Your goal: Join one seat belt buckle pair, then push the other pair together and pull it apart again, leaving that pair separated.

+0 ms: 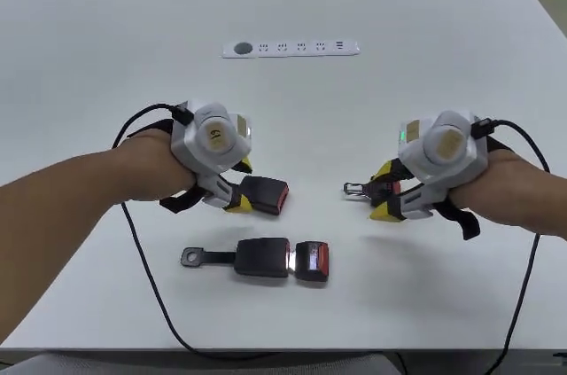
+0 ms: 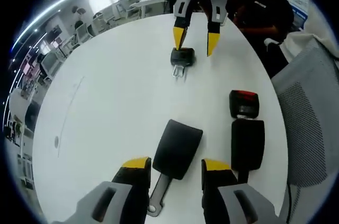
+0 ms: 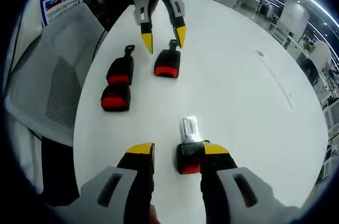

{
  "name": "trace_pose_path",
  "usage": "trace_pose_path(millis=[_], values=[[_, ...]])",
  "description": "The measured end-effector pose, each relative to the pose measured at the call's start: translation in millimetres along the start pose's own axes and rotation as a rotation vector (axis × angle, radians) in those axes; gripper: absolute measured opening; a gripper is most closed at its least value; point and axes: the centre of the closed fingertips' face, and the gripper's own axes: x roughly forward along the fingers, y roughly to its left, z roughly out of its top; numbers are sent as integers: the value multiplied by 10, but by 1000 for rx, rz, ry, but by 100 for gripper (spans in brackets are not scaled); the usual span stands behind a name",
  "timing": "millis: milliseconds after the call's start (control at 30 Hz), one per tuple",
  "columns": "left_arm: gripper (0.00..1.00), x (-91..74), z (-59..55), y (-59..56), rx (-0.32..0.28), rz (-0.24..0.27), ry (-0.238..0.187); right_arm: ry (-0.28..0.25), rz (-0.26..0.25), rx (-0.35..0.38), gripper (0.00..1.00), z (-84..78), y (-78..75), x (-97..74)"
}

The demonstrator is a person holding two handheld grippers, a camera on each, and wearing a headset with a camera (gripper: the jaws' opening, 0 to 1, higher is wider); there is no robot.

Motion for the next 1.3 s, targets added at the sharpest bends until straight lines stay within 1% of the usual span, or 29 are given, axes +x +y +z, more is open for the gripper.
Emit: trace_pose_path(millis=[33,67,100,133,167,200,233,300,333,400,533,633,700,733,767,800,967,1000,1033,1067,1133,1233,1300], values=[[39,-8,32,-24,7,-2,2,3,-14,6,35,-45,-66,-6],[39,9,18,-20,21,-9,9,6,-19,10,36,-66,-87,-31],[39,34,-43,-2,33,-10,18,10,-29,16,37,-98,-131,-46],[39,45,-97,23,72,-8,48,13,-33,17,39,-116,-160,-58],[39,31,-89,21,83,-8,54,17,-36,18,39,-135,-188,-66],[39,45,-73,29,70,-10,45,18,-34,20,38,-195,-211,-32],[39,57,-60,32,60,-16,38,22,-25,17,37,-221,-215,-16],[39,96,-46,53,56,-18,34,30,-12,3,36,-197,-234,4],[39,107,-33,60,69,-15,33,34,-8,-1,36,-189,-225,0],[39,118,13,36,67,-30,11,36,-4,-4,35,-199,-248,24],[37,156,51,25,73,-50,13,45,30,-10,32,-191,-226,85],[35,182,43,17,72,-66,14,63,39,-34,32,-227,-227,141],[33,188,35,-2,71,-75,16,73,45,-34,33,-251,-231,156],[33,192,31,-1,75,-72,17,76,48,-32,33,-303,-239,184],[33,196,26,-1,76,-71,18,77,50,-38,33,-313,-240,192],[33,198,24,1,75,-71,19,78,56,-39,33,-276,-240,183],[33,205,11,0,74,-70,12,70,72,-48,33,-267,-243,200],[33,210,11,1,73,-68,11,62,79,-48,33,-298,-261,233],[33,220,4,2,69,-67,11,56,83,-43,33,-302,-265,238],[33,220,11,2,53,-67,5,50,86,-40,33,-280,-234,192],[33,224,14,-5,46,-68,-7,45,88,-39,33,-284,-232,220],[33,228,20,-18,30,-72,-24,44,91,-44,33,-281,-231,213],[33,236,24,-21,31,-75,-21,46,94,-46,33,-281,-232,228]])
